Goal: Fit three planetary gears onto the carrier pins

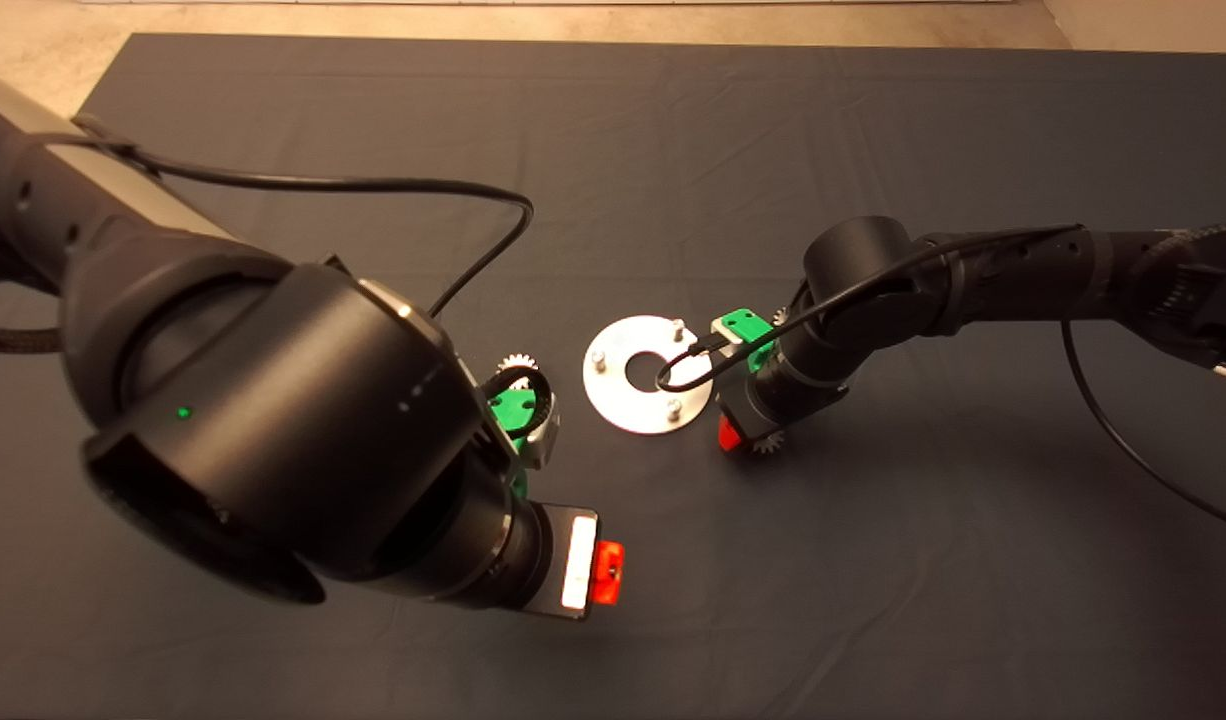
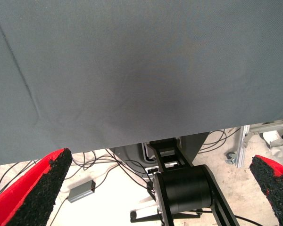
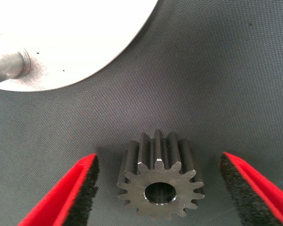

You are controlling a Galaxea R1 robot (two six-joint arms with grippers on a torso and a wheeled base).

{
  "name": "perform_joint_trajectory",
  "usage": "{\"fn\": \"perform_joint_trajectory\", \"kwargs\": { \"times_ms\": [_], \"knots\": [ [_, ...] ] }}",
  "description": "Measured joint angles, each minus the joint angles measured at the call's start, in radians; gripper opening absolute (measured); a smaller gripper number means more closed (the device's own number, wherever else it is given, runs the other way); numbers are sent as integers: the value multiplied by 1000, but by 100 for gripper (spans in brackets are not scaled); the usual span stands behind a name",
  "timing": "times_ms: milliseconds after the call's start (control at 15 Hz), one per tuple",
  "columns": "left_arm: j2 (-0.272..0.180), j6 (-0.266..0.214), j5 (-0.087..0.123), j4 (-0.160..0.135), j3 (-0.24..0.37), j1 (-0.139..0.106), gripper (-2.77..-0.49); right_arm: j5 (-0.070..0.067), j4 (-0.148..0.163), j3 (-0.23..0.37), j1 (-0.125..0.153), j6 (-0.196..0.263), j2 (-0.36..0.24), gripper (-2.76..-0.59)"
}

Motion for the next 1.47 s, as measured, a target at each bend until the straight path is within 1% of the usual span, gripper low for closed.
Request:
{"fn": "perform_joint_trajectory", "kwargs": {
  "times_ms": [133, 267, 333, 467, 533, 667, 733, 867, 1067, 1133, 1467],
  "knots": [
    [0, 0, 0, 0, 0, 0, -49, 0, 0, 0, 0, 0, 0, -155],
    [0, 0, 0, 0, 0, 0, -49, 0, 0, 0, 0, 0, 0, -169],
    [0, 0, 0, 0, 0, 0, -49, 0, 0, 0, 0, 0, 0, -169],
    [0, 0, 0, 0, 0, 0, -49, 0, 1, 0, 0, 0, 0, -182],
    [0, 0, 0, 0, 0, 0, -49, 0, 1, 0, 0, 0, 0, -184],
    [0, 0, 0, 0, 0, 0, -49, 0, 1, 0, 0, 0, 0, -197],
    [0, 0, 0, 0, 0, 0, -49, 0, 1, 0, 0, 0, 0, -198],
    [0, 0, 0, 0, 0, 0, -49, 0, 2, 0, 0, 0, 0, -213],
    [0, 0, 0, 0, 0, 0, -49, 0, 3, 0, 0, 0, 0, -214],
    [0, 0, 0, 0, 0, 0, -49, 0, 4, 0, 0, 0, 0, -221],
    [0, 0, 0, 0, 0, 0, -49, 0, 9, 0, 0, 0, 0, -223]
  ]
}}
